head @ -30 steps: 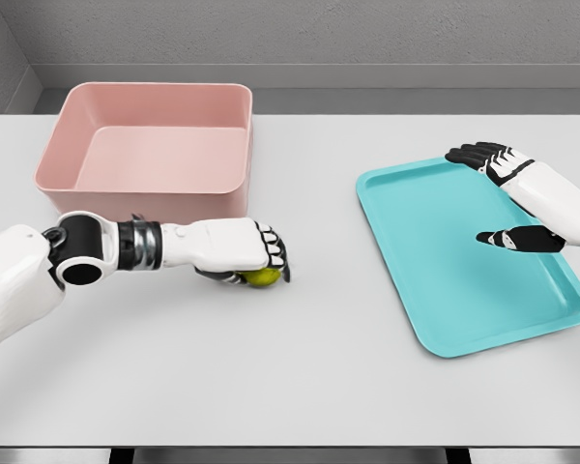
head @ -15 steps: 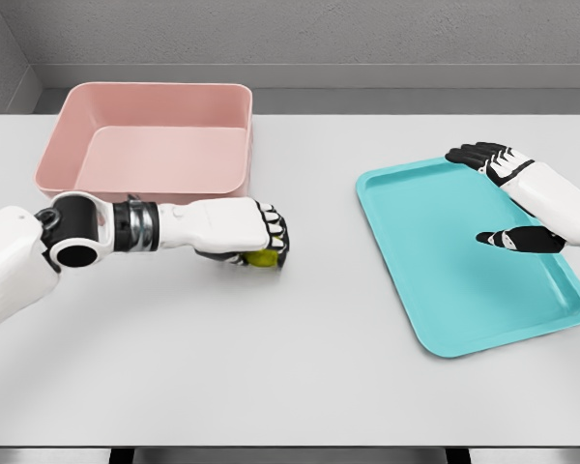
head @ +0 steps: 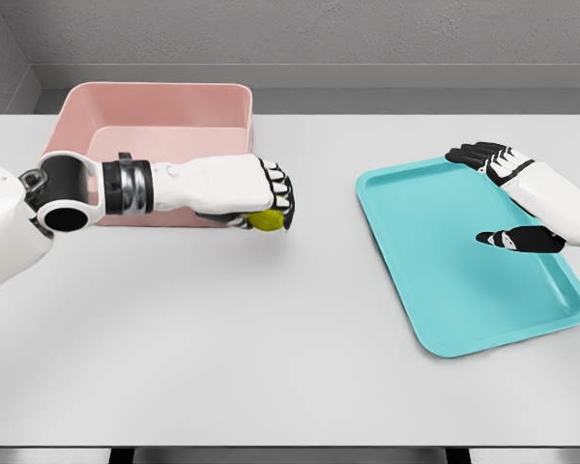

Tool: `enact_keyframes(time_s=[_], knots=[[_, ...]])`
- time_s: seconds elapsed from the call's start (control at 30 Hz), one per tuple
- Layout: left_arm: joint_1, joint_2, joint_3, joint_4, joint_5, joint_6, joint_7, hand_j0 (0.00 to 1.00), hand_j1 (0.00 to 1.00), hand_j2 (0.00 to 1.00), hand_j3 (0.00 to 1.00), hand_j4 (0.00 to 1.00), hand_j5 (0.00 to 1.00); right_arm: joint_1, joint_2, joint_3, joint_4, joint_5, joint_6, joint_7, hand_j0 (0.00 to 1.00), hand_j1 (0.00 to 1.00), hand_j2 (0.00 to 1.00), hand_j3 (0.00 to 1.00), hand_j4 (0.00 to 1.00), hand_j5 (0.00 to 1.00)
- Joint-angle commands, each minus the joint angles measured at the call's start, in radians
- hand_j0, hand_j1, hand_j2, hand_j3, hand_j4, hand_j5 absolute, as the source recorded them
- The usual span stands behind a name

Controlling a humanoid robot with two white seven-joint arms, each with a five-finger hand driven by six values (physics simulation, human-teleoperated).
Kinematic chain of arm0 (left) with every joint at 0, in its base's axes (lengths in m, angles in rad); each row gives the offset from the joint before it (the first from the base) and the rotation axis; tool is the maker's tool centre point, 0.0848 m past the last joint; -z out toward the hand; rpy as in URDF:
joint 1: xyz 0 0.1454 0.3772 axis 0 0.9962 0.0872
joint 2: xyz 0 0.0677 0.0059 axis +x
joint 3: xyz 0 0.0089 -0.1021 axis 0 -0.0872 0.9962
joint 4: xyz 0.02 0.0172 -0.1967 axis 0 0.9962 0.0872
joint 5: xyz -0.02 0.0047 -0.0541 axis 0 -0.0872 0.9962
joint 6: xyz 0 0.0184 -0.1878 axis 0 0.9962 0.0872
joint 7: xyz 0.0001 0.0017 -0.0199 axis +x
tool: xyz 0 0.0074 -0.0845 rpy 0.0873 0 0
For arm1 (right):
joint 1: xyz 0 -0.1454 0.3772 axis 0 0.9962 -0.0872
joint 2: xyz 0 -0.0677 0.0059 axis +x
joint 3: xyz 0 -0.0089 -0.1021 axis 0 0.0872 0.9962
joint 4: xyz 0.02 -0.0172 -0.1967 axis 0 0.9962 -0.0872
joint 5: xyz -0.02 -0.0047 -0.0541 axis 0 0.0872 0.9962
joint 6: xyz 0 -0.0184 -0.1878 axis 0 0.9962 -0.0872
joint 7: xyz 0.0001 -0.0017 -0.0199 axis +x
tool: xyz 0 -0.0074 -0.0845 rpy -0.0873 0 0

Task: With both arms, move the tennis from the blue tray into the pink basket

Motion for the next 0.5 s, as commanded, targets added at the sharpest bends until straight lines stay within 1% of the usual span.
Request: enact_keyframes(time_s=[0.0, 0.17, 0.27, 0.33, 0.4, 0.47], knots=[[-0.002, 0.001, 0.002, 0.004, 0.011, 0.002, 0.000, 0.54, 0.54, 0.54, 0.54, 0.54, 0.54, 0.000, -0.001, 0.000, 0.000, -0.008, 0.003, -0.001, 1.00, 1.00, 1.00, 1.00, 1.00, 1.00], [-0.015, 0.003, 0.027, 0.020, 0.010, 0.002, 0.000, 0.54, 0.54, 0.54, 0.54, 0.54, 0.54, 0.000, -0.001, 0.000, 0.000, -0.008, 0.003, -0.001, 1.00, 1.00, 1.00, 1.00, 1.00, 1.00], [-0.020, 0.012, 0.058, 0.041, 0.010, 0.002, 0.000, 0.54, 0.54, 0.54, 0.54, 0.54, 0.54, 0.000, -0.001, 0.000, 0.000, -0.008, 0.003, -0.001, 1.00, 1.00, 1.00, 1.00, 1.00, 1.00], [-0.021, 0.018, 0.064, 0.052, 0.010, 0.002, 0.002, 0.54, 0.54, 0.54, 0.54, 0.54, 0.54, 0.000, -0.001, 0.000, 0.000, -0.008, 0.003, -0.001, 1.00, 1.00, 1.00, 1.00, 1.00, 1.00], [-0.021, 0.019, 0.085, 0.076, 0.010, 0.002, 0.000, 0.54, 0.54, 0.54, 0.54, 0.54, 0.54, 0.000, -0.001, 0.000, 0.000, -0.008, 0.003, -0.001, 1.00, 1.00, 1.00, 1.00, 1.00, 1.00], [-0.021, 0.032, 0.104, 0.079, 0.010, 0.002, 0.000, 0.54, 0.54, 0.54, 0.54, 0.54, 0.54, 0.000, -0.001, 0.000, 0.000, -0.008, 0.003, -0.001, 1.00, 1.00, 1.00, 1.00, 1.00, 1.00]])
